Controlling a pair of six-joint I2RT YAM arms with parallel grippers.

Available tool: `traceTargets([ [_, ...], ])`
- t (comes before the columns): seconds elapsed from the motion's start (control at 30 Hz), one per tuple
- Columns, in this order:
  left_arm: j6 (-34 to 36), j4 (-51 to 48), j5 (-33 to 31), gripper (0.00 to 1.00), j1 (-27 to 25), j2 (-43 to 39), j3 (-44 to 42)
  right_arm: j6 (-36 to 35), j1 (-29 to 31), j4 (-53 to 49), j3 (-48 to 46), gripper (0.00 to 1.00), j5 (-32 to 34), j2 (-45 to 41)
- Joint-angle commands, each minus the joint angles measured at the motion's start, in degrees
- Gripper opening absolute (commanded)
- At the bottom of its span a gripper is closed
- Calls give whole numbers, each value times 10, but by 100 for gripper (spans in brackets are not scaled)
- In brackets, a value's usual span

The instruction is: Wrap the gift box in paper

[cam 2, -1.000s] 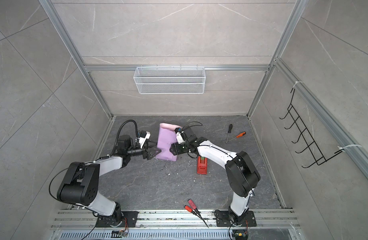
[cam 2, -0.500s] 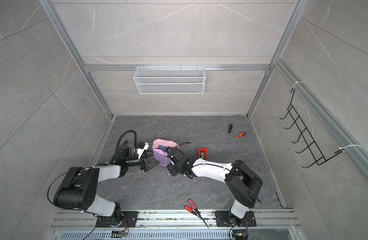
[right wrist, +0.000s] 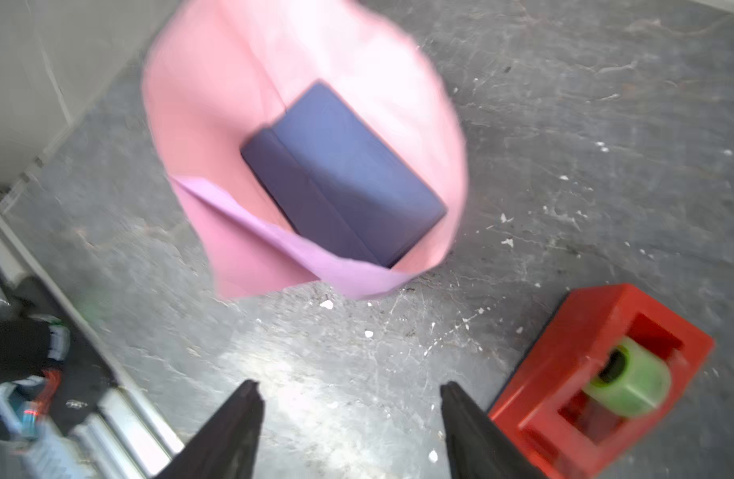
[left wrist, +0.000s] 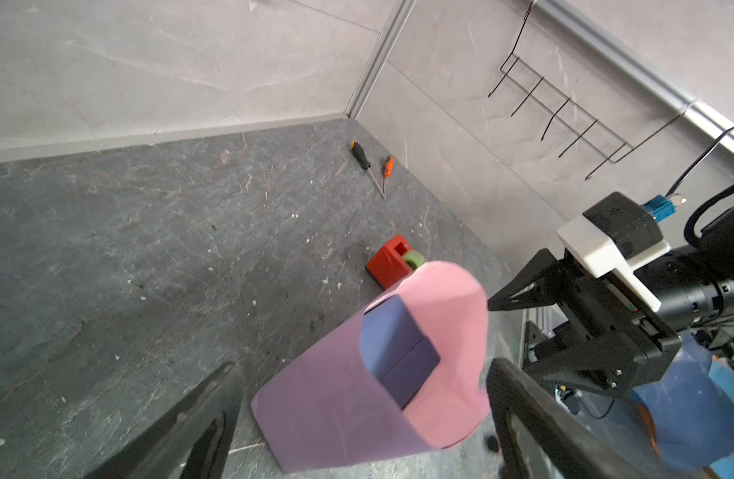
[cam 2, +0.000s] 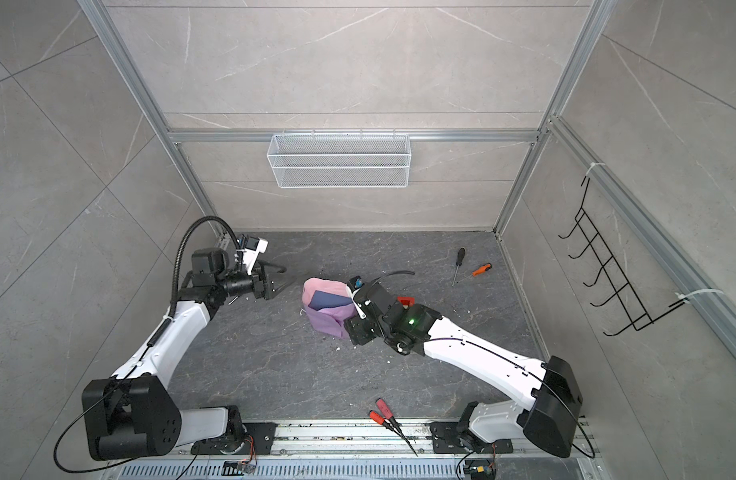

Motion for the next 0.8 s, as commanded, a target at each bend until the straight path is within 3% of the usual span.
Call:
traceTargets([
  [0.0, -9, -208, -30, 87, -3, -3, 90, 35, -10, -141, 137, 47, -12, 48],
  [0.03, -14, -229, -33, 85, -3, 0, 104, 42, -10, -169, 184, 37, -18, 74],
  [0.13, -13, -301, -87, 76, -27, 14, 132, 60, -11, -247, 335, 18, -33, 158],
  [0.3, -56, -357, -118, 58, -62, 28, 134, 109, -17, -392, 600, 0, -80, 308],
  [0.53, -106, -307, -150, 53, -80, 22, 76, 147, -18, -529, 845, 0, -110, 478],
  [0.77, -134, -265, -156, 49, -87, 38, 67, 158, -18, -527, 867, 0, -110, 528],
])
